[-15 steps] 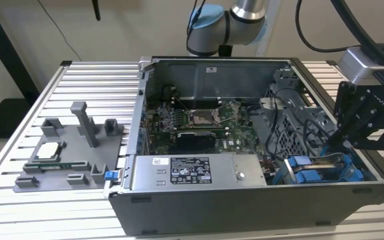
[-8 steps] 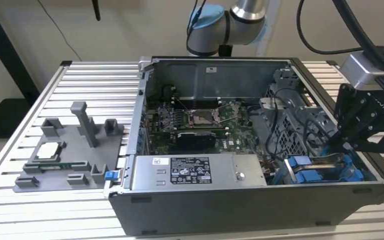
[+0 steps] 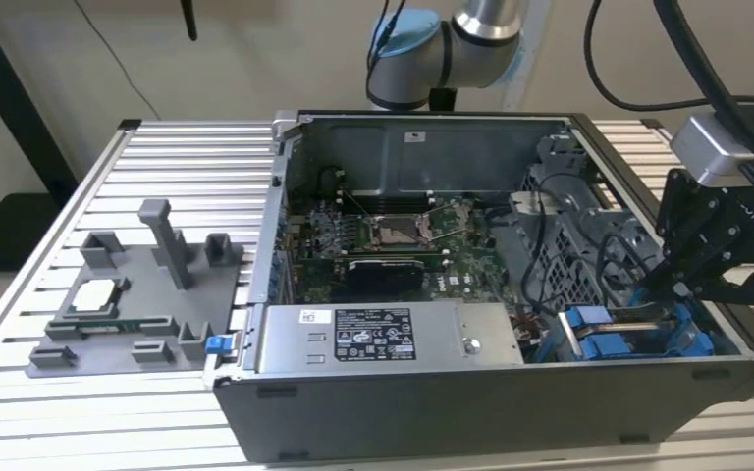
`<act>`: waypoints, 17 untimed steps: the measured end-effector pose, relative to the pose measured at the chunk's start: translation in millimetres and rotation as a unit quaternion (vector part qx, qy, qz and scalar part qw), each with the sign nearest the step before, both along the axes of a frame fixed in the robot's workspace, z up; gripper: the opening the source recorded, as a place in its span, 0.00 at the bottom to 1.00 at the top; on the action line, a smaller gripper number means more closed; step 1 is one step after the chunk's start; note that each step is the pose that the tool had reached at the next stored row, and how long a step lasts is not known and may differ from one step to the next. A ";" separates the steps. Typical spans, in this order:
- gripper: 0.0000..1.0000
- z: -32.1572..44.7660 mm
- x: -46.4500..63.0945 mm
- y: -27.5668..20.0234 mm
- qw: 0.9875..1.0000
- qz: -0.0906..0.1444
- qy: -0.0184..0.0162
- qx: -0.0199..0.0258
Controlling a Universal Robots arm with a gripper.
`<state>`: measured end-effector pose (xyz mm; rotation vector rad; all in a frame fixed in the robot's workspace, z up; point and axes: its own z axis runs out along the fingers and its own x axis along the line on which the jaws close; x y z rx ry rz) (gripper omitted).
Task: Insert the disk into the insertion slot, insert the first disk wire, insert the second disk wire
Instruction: 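Insert the first disk wire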
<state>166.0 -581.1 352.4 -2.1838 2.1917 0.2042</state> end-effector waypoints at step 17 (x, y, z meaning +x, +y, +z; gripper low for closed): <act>0.00 -9.5 1.8 -5.2 1.000 0.004 0.000 0.006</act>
